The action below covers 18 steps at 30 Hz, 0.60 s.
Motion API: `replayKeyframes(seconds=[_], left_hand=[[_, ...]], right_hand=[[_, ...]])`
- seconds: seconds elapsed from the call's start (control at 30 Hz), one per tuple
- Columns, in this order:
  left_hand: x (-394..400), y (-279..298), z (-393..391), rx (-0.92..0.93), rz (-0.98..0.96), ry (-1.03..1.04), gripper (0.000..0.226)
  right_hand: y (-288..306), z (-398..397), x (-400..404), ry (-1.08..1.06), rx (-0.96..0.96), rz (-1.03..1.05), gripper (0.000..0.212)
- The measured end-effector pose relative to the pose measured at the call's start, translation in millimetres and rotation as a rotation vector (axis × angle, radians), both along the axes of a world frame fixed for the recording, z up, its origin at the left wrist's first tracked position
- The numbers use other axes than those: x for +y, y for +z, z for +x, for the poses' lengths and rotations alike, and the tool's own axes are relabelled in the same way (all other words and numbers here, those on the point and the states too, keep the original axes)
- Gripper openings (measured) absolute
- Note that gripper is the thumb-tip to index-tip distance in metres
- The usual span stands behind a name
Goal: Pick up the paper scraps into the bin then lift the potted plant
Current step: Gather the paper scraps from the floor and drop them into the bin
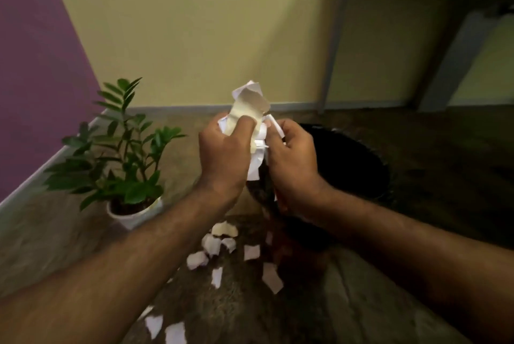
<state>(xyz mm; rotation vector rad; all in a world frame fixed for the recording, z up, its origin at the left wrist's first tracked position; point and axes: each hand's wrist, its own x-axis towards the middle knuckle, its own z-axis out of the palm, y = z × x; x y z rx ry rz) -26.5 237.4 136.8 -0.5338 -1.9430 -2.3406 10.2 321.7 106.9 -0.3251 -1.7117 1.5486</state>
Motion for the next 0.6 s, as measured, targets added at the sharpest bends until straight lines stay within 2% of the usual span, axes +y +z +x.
replayKeyframes(seconds=[0.13,0.27,0.37,0.5,0.53,0.6], left_hand=[[51,30,2,-0.093,0.012,-0.189,0.014],[84,20,10,-0.219,-0.032,-0.306,0.010],[99,1,18,-0.379,-0.060,-0.422,0.043],[100,-12,20,-0.426,-0.332,-0.557,0.092],[97,-14,18,-0.417,-0.365,-0.596,0.096],[91,-16,15,-0.354,-0.401,-0.648,0.090]], right_hand=[[22,14,64,-0.138,-0.138,0.271,0.032],[19,30,110,-0.285,-0.338,0.497,0.032],[2,42,128,-0.363,-0.411,0.507,0.028],[-18,48,137,-0.299,-0.551,0.434,0.020],[-20,48,139,-0.273,-0.568,0.409,0.024],[-23,48,140,-0.249,-0.573,0.374,0.031]])
